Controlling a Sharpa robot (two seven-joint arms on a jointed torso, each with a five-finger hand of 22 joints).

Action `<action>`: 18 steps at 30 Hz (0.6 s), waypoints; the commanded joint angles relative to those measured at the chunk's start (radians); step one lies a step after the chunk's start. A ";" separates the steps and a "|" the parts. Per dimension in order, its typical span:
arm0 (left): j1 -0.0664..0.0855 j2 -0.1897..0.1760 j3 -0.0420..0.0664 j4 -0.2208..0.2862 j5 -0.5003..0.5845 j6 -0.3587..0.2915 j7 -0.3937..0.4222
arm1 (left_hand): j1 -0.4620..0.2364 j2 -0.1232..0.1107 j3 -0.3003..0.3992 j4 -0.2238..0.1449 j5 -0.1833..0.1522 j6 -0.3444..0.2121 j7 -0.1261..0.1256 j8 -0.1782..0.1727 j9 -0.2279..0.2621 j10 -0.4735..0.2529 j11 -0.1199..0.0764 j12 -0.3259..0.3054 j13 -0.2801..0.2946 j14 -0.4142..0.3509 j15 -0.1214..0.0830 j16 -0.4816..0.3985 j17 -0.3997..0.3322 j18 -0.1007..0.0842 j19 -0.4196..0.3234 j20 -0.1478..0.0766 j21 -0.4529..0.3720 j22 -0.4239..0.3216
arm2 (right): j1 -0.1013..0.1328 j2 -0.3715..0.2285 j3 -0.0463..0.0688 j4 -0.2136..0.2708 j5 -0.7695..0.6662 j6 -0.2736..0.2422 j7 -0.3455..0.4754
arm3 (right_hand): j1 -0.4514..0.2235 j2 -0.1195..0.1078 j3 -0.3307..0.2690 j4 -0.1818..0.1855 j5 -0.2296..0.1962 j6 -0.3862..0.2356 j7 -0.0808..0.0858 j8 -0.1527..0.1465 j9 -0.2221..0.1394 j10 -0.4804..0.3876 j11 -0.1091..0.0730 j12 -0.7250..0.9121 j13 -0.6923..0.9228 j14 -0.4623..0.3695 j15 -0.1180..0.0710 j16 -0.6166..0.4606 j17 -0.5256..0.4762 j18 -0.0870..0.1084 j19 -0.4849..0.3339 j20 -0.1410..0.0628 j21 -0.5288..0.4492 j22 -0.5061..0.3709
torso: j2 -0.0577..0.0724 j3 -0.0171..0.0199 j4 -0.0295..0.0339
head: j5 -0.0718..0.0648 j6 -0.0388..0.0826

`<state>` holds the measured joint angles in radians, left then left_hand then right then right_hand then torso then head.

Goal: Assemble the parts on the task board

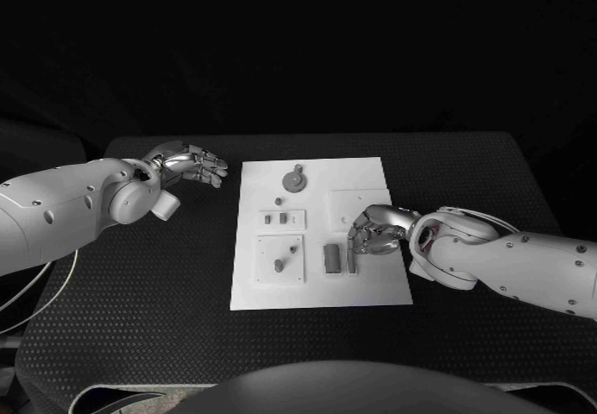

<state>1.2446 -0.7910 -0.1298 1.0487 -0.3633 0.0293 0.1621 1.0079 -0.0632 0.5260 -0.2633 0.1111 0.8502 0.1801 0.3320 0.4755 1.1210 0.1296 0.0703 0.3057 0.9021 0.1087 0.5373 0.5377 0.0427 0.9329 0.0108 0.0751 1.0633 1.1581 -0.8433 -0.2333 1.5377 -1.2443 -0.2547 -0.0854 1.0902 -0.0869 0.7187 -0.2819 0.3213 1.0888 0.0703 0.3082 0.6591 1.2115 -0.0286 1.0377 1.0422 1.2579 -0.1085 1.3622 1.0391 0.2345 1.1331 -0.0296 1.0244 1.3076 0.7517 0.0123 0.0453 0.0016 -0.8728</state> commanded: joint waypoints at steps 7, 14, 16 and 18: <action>0.001 0.001 0.000 0.001 0.001 0.014 0.005 | 0.000 0.007 0.006 0.000 0.006 -0.007 -0.001 0.005 -0.001 -0.001 0.006 0.005 -0.001 0.004 0.002 -0.004 0.002 0.006 -0.006 0.000 0.002 0.001 | -0.008 0.010 -0.001 0.001 -0.028 0.021 -0.001 | -0.006 0.003 0.001 -0.007 0.001 0.003 0.003 -0.002 0.001 -0.001 -0.006 -0.002 -0.001 0.001 -0.007 0.004 0.001 0.027 -0.001 -0.002 0.001 0.016 | 0.000 0.0004 0.0000 | 0.000 0.000; 0.001 0.001 0.000 0.001 0.001 0.015 0.005 | 0.000 0.007 0.006 0.000 0.006 -0.007 -0.001 0.005 -0.001 -0.001 0.006 0.005 -0.001 0.005 0.002 -0.004 0.003 0.006 -0.006 0.000 0.002 0.001 | -0.010 0.009 -0.001 0.010 -0.028 0.013 0.004 | -0.006 0.004 0.001 -0.007 0.001 0.003 0.003 -0.002 0.001 -0.001 -0.006 -0.002 -0.001 0.001 -0.007 0.005 0.001 0.027 -0.001 -0.002 0.001 0.016 | 0.000 0.0000 0.0000 | 0.000 0.000; 0.001 0.001 0.000 0.001 0.001 0.016 0.006 | 0.000 0.007 0.006 0.000 0.006 -0.007 -0.001 0.005 -0.001 -0.001 0.006 0.005 -0.001 0.005 0.002 -0.004 0.003 0.006 -0.006 0.000 0.002 0.001 | -0.010 0.008 -0.001 0.010 -0.028 0.007 0.005 | -0.006 0.004 0.001 -0.007 0.001 0.003 0.003 -0.002 0.001 -0.001 -0.006 -0.002 -0.001 0.001 -0.007 0.005 0.001 0.027 -0.001 -0.002 0.001 0.016 | 0.000 -0.0003 0.0003 | 0.000 0.000; 0.001 0.002 0.000 0.001 0.001 0.015 0.006 | 0.000 0.007 0.007 0.000 0.006 -0.007 -0.001 0.005 -0.001 -0.001 0.006 0.005 -0.001 0.005 0.002 -0.004 0.003 0.006 -0.006 0.000 0.002 0.001 | -0.010 0.007 -0.001 0.010 -0.028 0.001 0.004 | -0.006 0.004 0.001 -0.007 0.001 0.004 0.003 -0.002 0.002 -0.001 -0.007 -0.002 -0.001 0.001 -0.007 0.005 0.001 0.027 -0.001 -0.002 0.001 0.016 | 0.000 -0.0003 0.0004 | 0.001 0.000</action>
<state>1.2446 -0.7910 -0.1298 1.0485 -0.3633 0.0305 0.1614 1.0079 -0.0632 0.5260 -0.2633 0.1111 0.8502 0.1801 0.3320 0.4756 1.1210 0.1296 0.0703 0.3058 0.9021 0.1087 0.5374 0.5395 0.0427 0.9328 0.0107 0.0751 1.0632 1.1526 -0.8381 -0.2317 1.5407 -1.2634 -0.2613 -0.0925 1.0903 -0.0869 0.7188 -0.2820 0.3215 1.0888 0.0702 0.3018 0.6592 1.2114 -0.0285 1.0377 1.0423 1.2593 -0.1069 1.3621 1.0391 0.2345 1.1344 -0.0281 1.0244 1.3076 0.7517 0.0124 0.0454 0.0017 -0.8728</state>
